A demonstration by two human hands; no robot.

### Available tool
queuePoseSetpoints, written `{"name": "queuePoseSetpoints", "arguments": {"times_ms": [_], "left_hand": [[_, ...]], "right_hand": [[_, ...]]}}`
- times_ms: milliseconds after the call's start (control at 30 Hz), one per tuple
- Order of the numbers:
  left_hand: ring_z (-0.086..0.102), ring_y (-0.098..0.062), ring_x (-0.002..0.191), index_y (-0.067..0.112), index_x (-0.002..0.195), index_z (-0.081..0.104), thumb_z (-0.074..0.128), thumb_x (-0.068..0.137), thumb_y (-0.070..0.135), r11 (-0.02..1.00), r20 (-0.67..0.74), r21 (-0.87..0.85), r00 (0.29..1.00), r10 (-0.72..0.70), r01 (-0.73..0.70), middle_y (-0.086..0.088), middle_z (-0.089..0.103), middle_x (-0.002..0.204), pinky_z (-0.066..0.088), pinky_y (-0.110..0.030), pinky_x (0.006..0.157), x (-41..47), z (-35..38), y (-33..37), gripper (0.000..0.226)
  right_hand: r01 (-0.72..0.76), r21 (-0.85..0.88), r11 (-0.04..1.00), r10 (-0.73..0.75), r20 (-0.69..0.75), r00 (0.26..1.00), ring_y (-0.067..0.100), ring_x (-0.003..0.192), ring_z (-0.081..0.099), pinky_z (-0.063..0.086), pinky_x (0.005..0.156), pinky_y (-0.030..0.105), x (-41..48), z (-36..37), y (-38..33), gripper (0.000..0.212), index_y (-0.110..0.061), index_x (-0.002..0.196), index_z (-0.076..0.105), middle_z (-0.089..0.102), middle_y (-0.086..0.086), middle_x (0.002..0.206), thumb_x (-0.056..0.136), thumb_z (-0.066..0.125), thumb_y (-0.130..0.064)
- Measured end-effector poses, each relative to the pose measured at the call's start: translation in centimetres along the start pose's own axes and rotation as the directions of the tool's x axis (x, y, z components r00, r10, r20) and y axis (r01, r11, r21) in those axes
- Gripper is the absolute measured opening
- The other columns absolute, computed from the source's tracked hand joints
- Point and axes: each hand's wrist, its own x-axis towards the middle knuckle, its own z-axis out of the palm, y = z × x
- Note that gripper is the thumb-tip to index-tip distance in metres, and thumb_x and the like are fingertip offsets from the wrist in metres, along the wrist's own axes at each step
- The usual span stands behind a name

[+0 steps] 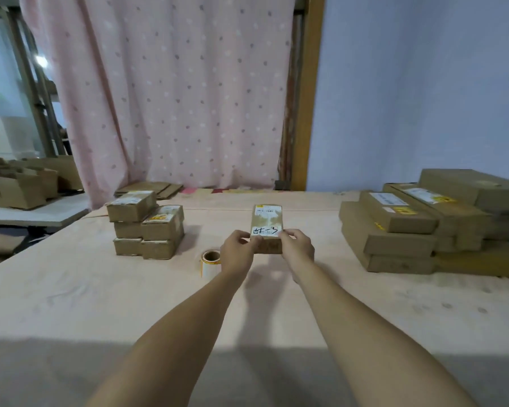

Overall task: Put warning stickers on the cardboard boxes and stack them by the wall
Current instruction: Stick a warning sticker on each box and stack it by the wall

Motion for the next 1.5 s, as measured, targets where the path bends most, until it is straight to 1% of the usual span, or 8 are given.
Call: {"name": "queuePoseSetpoints", "arguments": {"times_ms": [367, 533, 700, 900, 1067, 1267, 1367, 1500], "left_hand": [[0.068, -0.016, 0.08, 0.021, 0.092, 0.065, 0.07, 0.082, 0.041, 0.994, 0.08, 0.104, 0.996, -0.044, 0.035, 0.002, 0.071, 0.085, 0.054, -0.034, 0.074, -5.2, 3.5, -3.7, 0.024], [0.065, -0.004, 0.079, 0.021, 0.093, 0.067, 0.068, 0.091, 0.035, 0.996, 0.072, 0.086, 0.997, 0.004, -0.01, 0.005, 0.071, 0.085, 0.043, -0.017, 0.062, -6.0, 3.3, -4.7, 0.014], [0.063, -0.002, 0.08, 0.025, 0.091, 0.066, 0.065, 0.094, 0.032, 0.997, 0.06, 0.069, 0.998, 0.029, -0.033, 0.009, 0.069, 0.086, 0.045, -0.017, 0.065, -6.4, 3.3, -5.1, 0.008], [0.065, -0.008, 0.087, 0.018, 0.097, 0.068, 0.064, 0.095, 0.024, 0.999, 0.054, 0.044, 0.998, 0.02, -0.023, 0.007, 0.069, 0.09, 0.043, -0.013, 0.066, -6.3, 3.2, -5.2, 0.008], [0.063, -0.015, 0.095, 0.015, 0.104, 0.067, 0.063, 0.09, 0.016, 0.981, 0.017, 0.145, 0.992, 0.127, -0.128, 0.004, 0.065, 0.1, 0.049, -0.031, 0.081, -4.8, 0.6, -5.9, 0.015], [0.056, -0.017, 0.102, 0.015, 0.097, 0.07, 0.065, 0.084, 0.008, 0.815, -0.007, 0.467, 0.921, 0.39, -0.342, 0.005, 0.062, 0.103, 0.048, -0.035, 0.081, -0.7, -6.4, -6.3, 0.016], [0.054, -0.022, 0.1, 0.017, 0.103, 0.073, 0.061, 0.074, -0.003, 0.646, 0.112, 0.644, 0.886, 0.45, -0.41, 0.004, 0.066, 0.104, 0.048, -0.036, 0.076, 0.7, -9.1, -6.3, 0.037], [0.057, -0.03, 0.094, 0.015, 0.117, 0.07, 0.063, 0.066, -0.005, 0.394, 0.37, 0.741, 0.819, 0.438, -0.545, -0.001, 0.071, 0.11, 0.053, -0.042, 0.076, 2.3, -10.7, -6.5, 0.055]], "right_hand": [[0.056, -0.26, 0.964, -0.052, 0.02, 0.998, 0.023, 0.108, 0.064, 0.049, 0.087, 0.031, -2.8, -3.7, 6.8, 0.031, -0.026, 0.119, 0.071, 0.073, -0.004, 0.118, 0.099, 0.053, -0.041], [0.135, -0.246, 0.96, -0.13, 0.037, 0.991, 0.022, 0.106, 0.065, 0.045, 0.08, 0.028, -3.3, -3.9, 8.1, 0.03, -0.024, 0.12, 0.071, 0.074, -0.002, 0.116, 0.102, 0.053, -0.04], [0.168, -0.283, 0.944, -0.161, 0.046, 0.986, 0.019, 0.099, 0.063, 0.041, 0.076, 0.028, -3.1, -4.1, 8.6, 0.032, -0.025, 0.12, 0.071, 0.074, -0.002, 0.114, 0.103, 0.051, -0.044], [0.149, -0.311, 0.939, -0.139, 0.057, 0.989, 0.024, 0.108, 0.064, 0.046, 0.082, 0.031, -3.0, -3.9, 8.9, 0.035, -0.021, 0.123, 0.069, 0.072, 0.0, 0.118, 0.103, 0.05, -0.043], [0.106, -0.184, 0.977, -0.113, -0.025, 0.993, 0.025, 0.111, 0.065, 0.051, 0.095, 0.038, -2.7, -3.8, 9.9, 0.035, -0.013, 0.121, 0.064, 0.07, 0.005, 0.119, 0.099, 0.06, -0.04], [0.217, -0.137, 0.967, -0.229, -0.083, 0.97, 0.023, 0.1, 0.065, 0.052, 0.09, 0.038, -3.2, -3.7, 10.4, 0.017, -0.014, 0.111, 0.063, 0.061, 0.006, 0.12, 0.096, 0.066, -0.022], [0.332, -0.206, 0.921, -0.359, -0.112, 0.926, 0.027, 0.104, 0.063, 0.051, 0.092, 0.042, -4.0, -2.5, 10.1, 0.018, -0.014, 0.111, 0.065, 0.055, 0.001, 0.119, 0.094, 0.066, -0.014], [0.465, -0.251, 0.849, -0.483, -0.015, 0.875, 0.023, 0.105, 0.061, 0.053, 0.09, 0.042, -5.3, 0.1, 8.7, 0.019, -0.022, 0.107, 0.066, 0.054, -0.008, 0.114, 0.091, 0.065, -0.012]]}}
